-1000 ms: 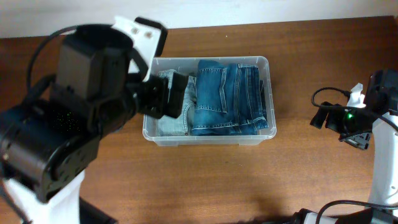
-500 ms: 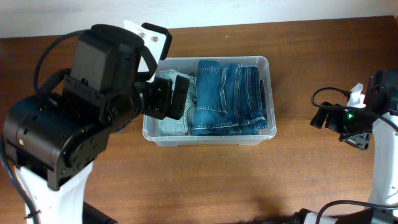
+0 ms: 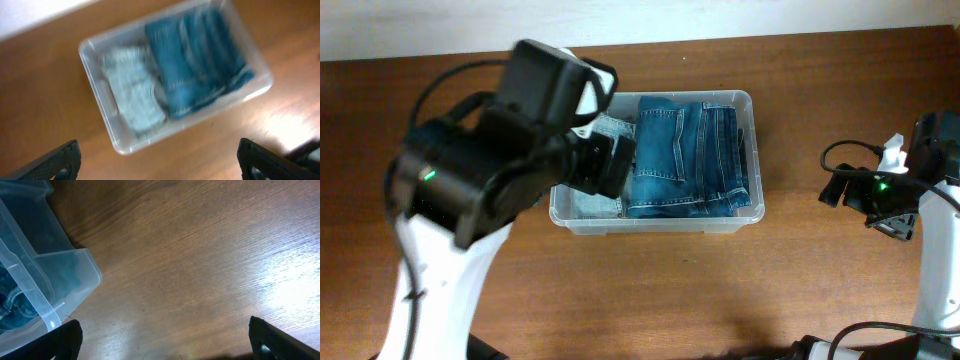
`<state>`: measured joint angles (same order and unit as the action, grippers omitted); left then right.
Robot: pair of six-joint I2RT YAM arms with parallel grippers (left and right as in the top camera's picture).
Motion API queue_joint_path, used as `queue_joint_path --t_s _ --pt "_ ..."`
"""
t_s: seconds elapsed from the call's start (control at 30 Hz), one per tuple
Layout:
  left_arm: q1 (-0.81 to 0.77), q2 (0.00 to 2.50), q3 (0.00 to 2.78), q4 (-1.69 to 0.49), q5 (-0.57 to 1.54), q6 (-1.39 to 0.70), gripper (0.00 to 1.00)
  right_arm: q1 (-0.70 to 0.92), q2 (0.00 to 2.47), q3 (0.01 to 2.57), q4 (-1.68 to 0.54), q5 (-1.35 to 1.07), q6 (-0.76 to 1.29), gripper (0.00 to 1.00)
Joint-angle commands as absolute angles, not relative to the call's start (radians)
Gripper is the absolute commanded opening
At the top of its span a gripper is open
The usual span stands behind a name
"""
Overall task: Pack container
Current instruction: 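Release the garment and withdraw the left gripper down-left from the bin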
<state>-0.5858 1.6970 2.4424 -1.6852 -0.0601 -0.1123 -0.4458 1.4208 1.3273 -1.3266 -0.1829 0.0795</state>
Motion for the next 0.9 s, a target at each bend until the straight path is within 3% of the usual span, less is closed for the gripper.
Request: queue_joint_path --t_s 0.0,0.37,0.57,0.87 --pt "-0.581 1.653 2.280 -1.676 -0.067 -0.073 0.99 -0.452 1.422 1.327 -1.326 -0.180 0.086 0.98" --pt "-0.576 1.269 1.628 -1.222 -0.068 -0.005 0.99 -0.452 1.422 1.327 -1.326 -0.180 0.086 0.98" --pt "-0.438 0.927 1.160 -0.969 0.001 -0.006 0.99 -0.452 1.422 1.327 -1.326 -0.180 0.086 0.98" --pt "-0.286 0.505 0.677 -0.641 0.014 -0.006 0.99 -0.452 1.422 1.327 -1.326 -0.180 0.086 0.99"
